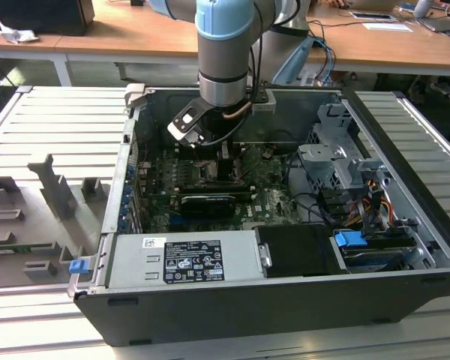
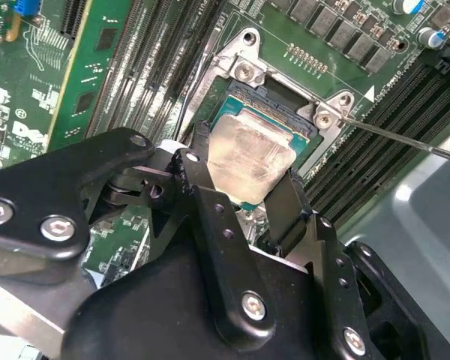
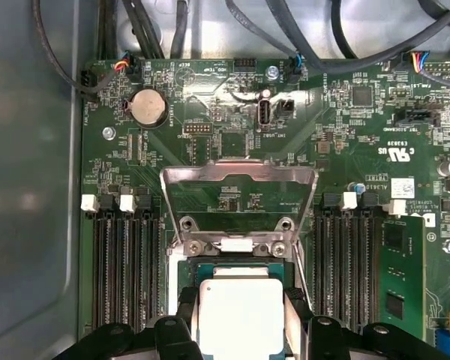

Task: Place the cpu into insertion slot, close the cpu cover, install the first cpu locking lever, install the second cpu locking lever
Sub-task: 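Place the cpu into insertion slot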

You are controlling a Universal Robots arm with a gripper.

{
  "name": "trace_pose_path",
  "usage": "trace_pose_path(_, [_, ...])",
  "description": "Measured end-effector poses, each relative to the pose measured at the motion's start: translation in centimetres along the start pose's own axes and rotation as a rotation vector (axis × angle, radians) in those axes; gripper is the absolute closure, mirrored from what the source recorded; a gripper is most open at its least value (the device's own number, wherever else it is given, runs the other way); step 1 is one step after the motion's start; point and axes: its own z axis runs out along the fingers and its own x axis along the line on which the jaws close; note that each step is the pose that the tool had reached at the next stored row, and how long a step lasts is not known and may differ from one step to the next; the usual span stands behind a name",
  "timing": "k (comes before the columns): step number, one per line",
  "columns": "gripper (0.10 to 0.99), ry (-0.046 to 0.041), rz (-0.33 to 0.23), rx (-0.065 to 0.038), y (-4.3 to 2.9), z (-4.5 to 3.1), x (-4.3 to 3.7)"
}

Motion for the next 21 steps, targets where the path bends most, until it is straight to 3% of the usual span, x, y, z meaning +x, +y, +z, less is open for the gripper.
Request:
trace_pose_path(9, [0.545, -0.0002, 0.002, 0.0, -0.14, 0.59, 0.0])
trace_pose_path(10, [0.537, 0.0004, 0.002, 0.0, -0.14, 0.62, 0.01])
trace_pose_path(11, [0.471, -0.0001, 0.002, 0.0, -0.14, 0.61, 0.0])
trace_pose_path(13, [0.471, -0.0002, 0.002, 0.0, -0.14, 0.6, 0.01])
trace_pose_path(17, [0.471, -0.0001, 0.002, 0.0, -0.09, -0.3, 0.03])
trace_pose_path(18, [0.486, -0.0002, 0.002, 0.0, -0.08, -0.49, 0.04])
trace_pose_path(20, [0.616, -0.0001, 0.002, 0.002, -0.04, -0.62, 0.04])
trace_pose_path(21, [0.616, -0.0001, 0.002, 0.003, -0.03, -0.68, 0.04])
